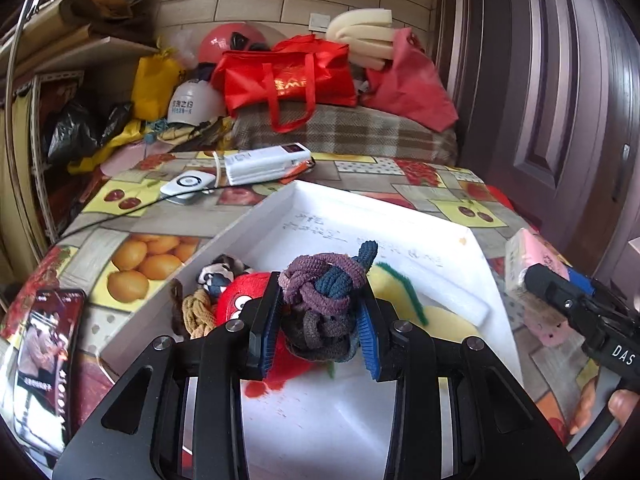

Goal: Organize soft objects
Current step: 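Carry the rope knot toy to the tray with left gripper while right gripper carries pink pack, then release the rope knot toy into the tray with left gripper while right gripper releases pink pack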

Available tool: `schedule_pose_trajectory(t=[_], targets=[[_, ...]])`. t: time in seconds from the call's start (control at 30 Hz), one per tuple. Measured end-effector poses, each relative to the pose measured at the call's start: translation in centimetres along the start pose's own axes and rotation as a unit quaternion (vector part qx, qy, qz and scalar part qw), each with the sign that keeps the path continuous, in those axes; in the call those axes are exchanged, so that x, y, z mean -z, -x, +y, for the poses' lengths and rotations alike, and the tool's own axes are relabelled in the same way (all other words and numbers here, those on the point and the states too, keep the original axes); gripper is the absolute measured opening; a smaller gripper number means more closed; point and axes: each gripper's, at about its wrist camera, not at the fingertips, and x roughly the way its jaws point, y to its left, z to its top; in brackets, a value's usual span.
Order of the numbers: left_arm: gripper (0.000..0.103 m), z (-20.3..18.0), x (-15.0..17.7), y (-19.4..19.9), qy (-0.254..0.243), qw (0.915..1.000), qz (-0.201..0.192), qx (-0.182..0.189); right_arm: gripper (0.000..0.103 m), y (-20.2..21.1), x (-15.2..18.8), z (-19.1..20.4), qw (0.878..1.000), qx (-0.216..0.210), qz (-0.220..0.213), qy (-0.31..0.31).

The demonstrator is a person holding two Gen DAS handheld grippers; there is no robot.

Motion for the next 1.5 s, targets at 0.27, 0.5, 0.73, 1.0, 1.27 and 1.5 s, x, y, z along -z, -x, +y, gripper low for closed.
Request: schedule_pose_trajectory(t=[0.27, 0.5, 0.73, 1.0, 1.27, 1.5], targets=[[0.034, -0.4, -0.5, -0.7, -0.027, 0.9994, -0.006, -0.022, 0.079, -3.4, -0.8, 2.6, 0.999, -0.003, 0.024, 0.026], [0.034, 0.8, -1.1, -1.9, -0.008, 0.9997, 0.007, -0.022, 0.079, -5.4, -1.2, 4.3, 0.998, 0.004, 0.040, 0.055], [0.035, 0.7, -1.2, -2.1, -0.009, 0.9995, 0.009, -0.030, 0.079, -6.8, -1.4, 4.7, 0.996, 0.015, 0.058, 0.060], [0.084, 1.5, -1.0, -0.8, 0.018, 0.9968, -0.024, -0.074, 0.095, -6.0, -1.4, 4.9, 0.997, 0.034, 0.035, 0.061], [0.103, 2.3, -0.7, 0.9, 0.035, 0.9941, -0.063, -0.082, 0.103, -5.5, -1.5, 4.8, 0.997, 0.051, 0.016, 0.057], [0.103, 2.1, -0.8, 1.1, 0.030, 0.9936, -0.067, -0.086, 0.103, -5.4, -1.5, 4.8, 0.997, 0.053, 0.012, 0.057]])
